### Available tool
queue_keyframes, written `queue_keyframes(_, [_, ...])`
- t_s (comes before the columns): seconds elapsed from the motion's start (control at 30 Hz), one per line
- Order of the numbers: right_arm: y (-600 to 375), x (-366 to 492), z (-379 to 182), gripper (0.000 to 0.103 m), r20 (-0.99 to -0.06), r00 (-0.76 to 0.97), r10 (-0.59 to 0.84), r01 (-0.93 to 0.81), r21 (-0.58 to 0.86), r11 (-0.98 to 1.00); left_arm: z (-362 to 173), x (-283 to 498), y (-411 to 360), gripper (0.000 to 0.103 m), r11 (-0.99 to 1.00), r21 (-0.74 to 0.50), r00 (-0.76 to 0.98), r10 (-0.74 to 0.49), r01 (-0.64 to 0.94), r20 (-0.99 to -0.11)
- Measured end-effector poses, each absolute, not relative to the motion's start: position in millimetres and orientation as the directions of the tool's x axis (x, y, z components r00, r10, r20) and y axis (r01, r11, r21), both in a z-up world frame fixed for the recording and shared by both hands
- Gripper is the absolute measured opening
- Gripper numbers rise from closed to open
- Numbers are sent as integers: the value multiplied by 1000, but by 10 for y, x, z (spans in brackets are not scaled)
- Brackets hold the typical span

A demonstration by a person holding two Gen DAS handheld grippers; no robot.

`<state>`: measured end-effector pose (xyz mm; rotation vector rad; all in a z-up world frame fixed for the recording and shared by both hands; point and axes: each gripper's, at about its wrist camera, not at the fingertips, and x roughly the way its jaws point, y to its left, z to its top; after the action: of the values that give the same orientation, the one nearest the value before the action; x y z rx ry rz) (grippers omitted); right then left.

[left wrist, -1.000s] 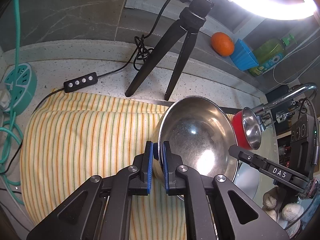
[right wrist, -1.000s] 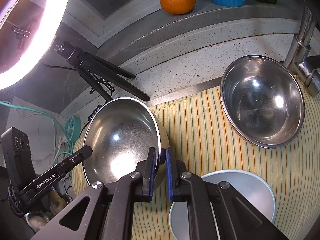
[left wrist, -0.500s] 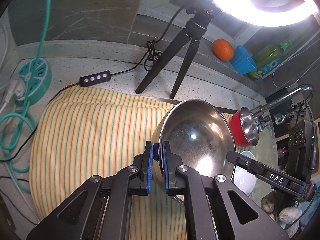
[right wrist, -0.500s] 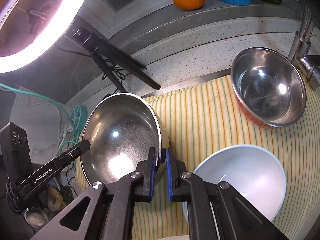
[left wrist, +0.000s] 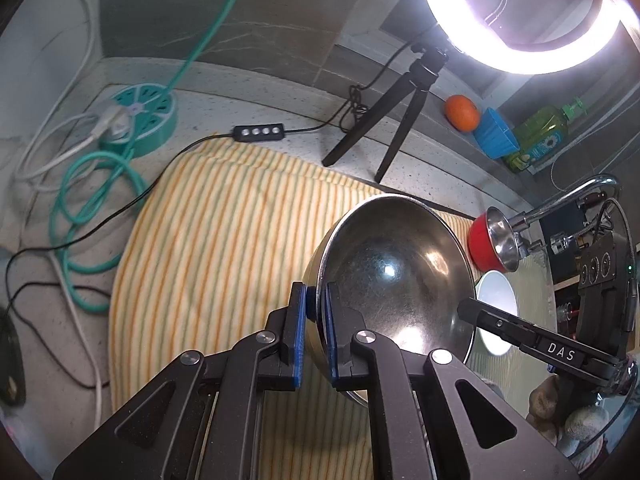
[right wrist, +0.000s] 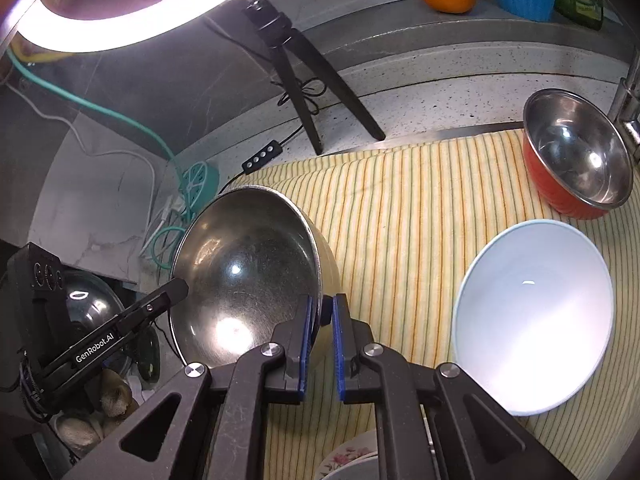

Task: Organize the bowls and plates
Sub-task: 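Lift the steel bowl with both tools toward the plate stack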

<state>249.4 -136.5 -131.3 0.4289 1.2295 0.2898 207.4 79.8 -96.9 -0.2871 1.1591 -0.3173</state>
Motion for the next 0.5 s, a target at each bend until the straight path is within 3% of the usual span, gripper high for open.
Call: queue_keyframes(0.5, [-774, 2024, -1342, 9, -852, 207, 481, -135, 462, 877, -986, 1274, 1301, 8, 920, -386, 402, -331, -64, -854])
